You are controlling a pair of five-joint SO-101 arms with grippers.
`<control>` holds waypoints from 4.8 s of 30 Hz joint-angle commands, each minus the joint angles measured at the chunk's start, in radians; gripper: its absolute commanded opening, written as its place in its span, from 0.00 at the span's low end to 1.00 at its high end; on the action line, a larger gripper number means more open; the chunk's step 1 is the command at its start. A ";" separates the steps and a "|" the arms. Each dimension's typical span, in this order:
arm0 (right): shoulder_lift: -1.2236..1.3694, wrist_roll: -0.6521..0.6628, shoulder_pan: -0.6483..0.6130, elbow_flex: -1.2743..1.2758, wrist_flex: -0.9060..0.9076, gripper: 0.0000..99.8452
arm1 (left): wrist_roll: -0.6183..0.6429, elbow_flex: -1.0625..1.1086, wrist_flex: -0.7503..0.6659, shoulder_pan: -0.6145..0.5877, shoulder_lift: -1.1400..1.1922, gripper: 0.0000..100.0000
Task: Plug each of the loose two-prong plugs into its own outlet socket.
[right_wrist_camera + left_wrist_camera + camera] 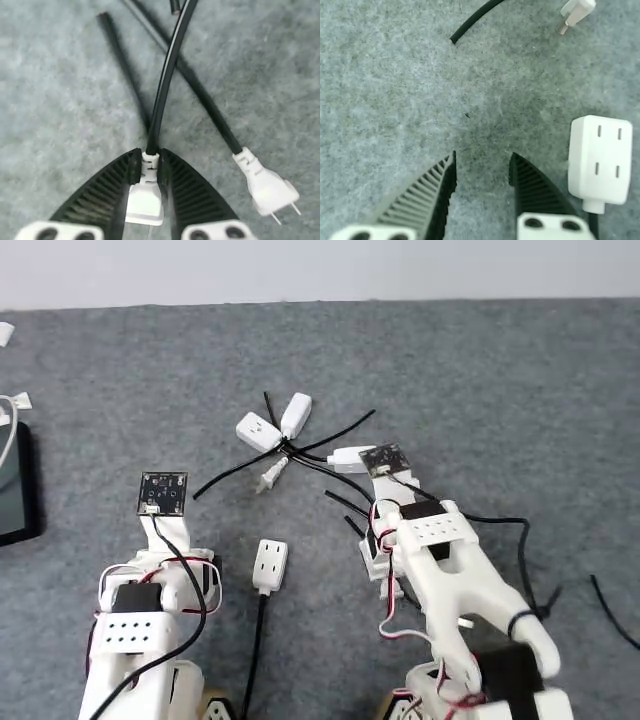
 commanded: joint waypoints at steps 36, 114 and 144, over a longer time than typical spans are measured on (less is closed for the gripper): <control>-0.638 0.086 -0.552 0.018 -0.033 0.01 | -0.640 -0.160 0.270 0.241 0.287 0.01; 0.102 -0.319 -0.180 -0.529 0.214 0.01 | -0.184 0.087 0.017 0.015 -0.298 0.02; 0.209 -0.253 -0.234 -0.466 0.162 0.01 | -0.189 0.087 0.038 0.011 -0.298 0.02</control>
